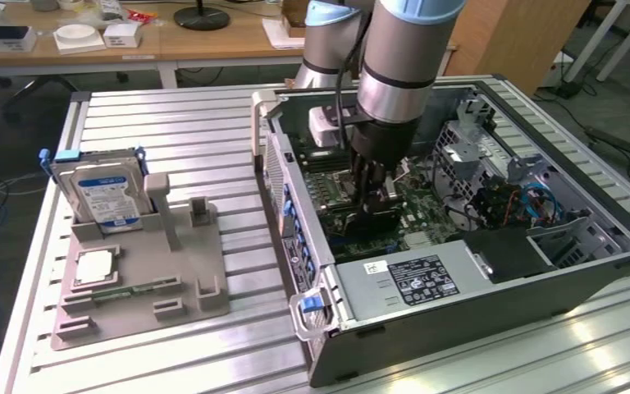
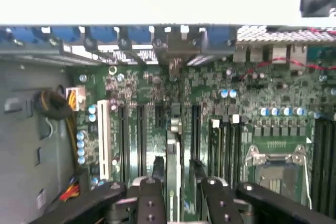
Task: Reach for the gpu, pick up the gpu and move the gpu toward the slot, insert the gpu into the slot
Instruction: 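Insert the gpu into the slot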
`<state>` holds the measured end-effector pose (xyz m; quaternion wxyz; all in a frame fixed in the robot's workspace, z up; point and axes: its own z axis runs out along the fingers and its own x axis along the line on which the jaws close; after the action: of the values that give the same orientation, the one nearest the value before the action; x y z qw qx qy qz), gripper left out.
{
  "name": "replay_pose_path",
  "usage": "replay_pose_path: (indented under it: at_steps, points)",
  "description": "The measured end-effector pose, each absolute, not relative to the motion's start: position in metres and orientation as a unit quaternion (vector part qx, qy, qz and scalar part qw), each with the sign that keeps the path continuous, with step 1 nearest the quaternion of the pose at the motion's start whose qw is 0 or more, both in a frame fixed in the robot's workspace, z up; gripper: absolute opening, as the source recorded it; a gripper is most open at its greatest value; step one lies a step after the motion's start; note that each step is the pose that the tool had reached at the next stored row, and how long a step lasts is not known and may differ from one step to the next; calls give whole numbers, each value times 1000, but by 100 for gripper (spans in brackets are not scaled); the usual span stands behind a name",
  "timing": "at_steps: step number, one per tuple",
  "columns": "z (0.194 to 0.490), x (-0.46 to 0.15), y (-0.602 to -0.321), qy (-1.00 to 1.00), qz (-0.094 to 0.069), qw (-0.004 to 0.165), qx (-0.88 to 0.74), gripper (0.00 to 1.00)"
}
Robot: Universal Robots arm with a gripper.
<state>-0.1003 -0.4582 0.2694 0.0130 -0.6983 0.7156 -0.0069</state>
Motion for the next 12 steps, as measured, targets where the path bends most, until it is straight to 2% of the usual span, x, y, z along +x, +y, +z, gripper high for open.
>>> replay_pose_path:
  at_steps: [1, 3, 4, 6, 12]
  points:
    - [269, -100, -458, 716, -7, 13, -698, 31]
    - [269, -100, -458, 716, -7, 13, -698, 19]
    - [269, -100, -458, 716, -7, 13, -698, 19]
    - [269, -100, -458, 716, -7, 13, -698, 10]
    - [269, -100, -458, 716, -7, 13, -698, 10]
